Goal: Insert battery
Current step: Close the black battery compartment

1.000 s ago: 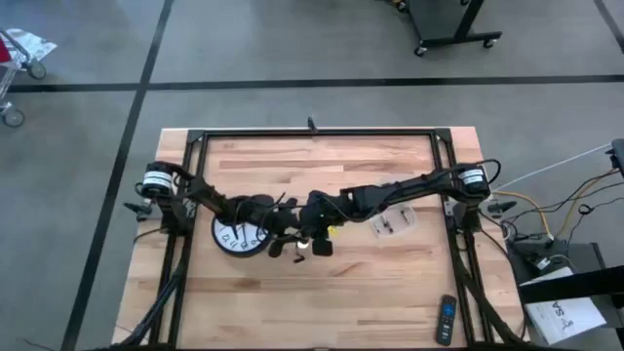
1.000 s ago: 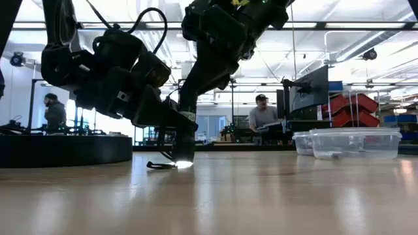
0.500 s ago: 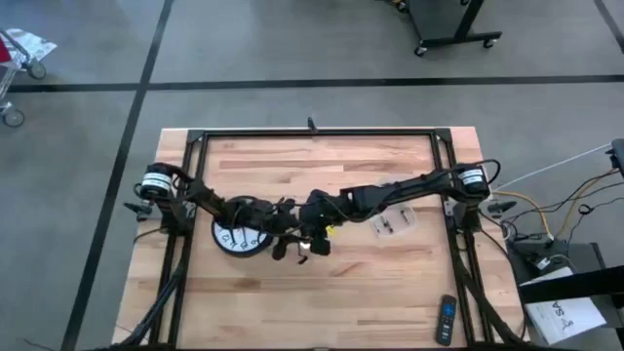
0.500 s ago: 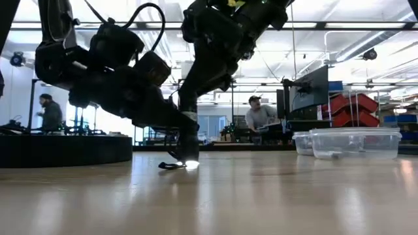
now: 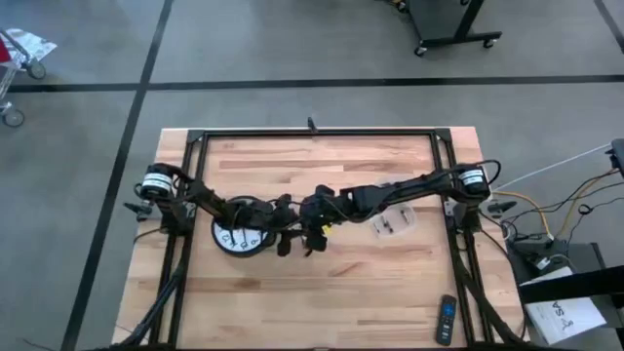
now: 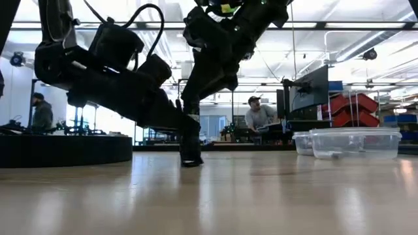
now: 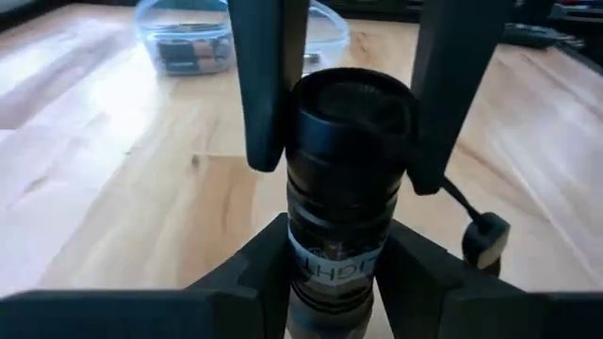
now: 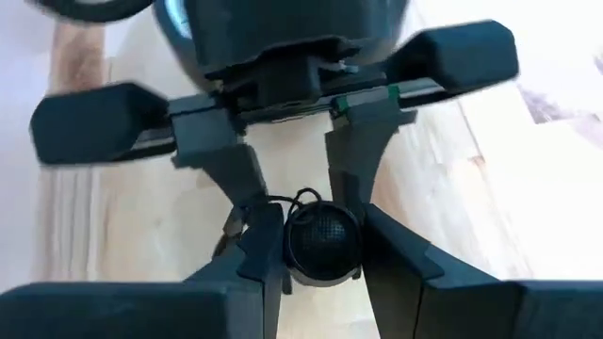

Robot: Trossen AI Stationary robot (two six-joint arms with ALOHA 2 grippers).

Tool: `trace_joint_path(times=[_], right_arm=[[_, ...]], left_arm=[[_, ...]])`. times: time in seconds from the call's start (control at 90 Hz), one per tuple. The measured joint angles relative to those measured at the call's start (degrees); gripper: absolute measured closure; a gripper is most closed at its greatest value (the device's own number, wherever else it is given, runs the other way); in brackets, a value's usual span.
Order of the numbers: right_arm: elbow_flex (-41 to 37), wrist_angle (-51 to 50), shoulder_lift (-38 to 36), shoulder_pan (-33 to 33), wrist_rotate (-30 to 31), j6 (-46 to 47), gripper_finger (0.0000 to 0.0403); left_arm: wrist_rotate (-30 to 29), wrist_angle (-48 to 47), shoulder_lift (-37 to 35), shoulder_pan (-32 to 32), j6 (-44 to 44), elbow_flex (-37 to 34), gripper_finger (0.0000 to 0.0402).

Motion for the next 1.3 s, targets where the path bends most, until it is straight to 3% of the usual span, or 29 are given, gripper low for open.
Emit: trace_joint_path(times=[0.322, 0.422, 0.622, 0.867, 1.022, 1.3], right_arm=[[0.0, 0.3, 0.0, 0.0, 4.9, 5.7, 0.0311], [0.0, 0.3, 0.0, 0.0, 5.1, 5.6, 0.0311], [0.0, 0.2, 0.0, 0.2, 4.1, 2.8, 0.0311], [0.0, -0.8, 0.0, 0.4, 2.6, 0.5, 0.0311], [0.0, -0.8, 0.0, 0.6, 1.0, -2.3, 0.0311], [0.0, -0.7, 0.0, 0.6, 0.1, -3.6, 0.0311]], left_arm=[[-9.6, 0.4, 0.1, -1.1, -0.9, 0.1, 0.0289], [-9.4, 0.5, 0.1, -1.1, -1.0, 0.1, 0.0288], [-3.8, 2.0, -0.4, -0.9, 0.7, 0.0, 0.0263], [2.8, 1.4, -2.4, -0.5, 11.0, -1.3, 0.0241], [9.7, 1.2, -2.2, 0.7, 15.7, -1.9, 0.0243], [22.6, 2.0, -2.0, 6.0, 14.8, -2.1, 0.0267]])
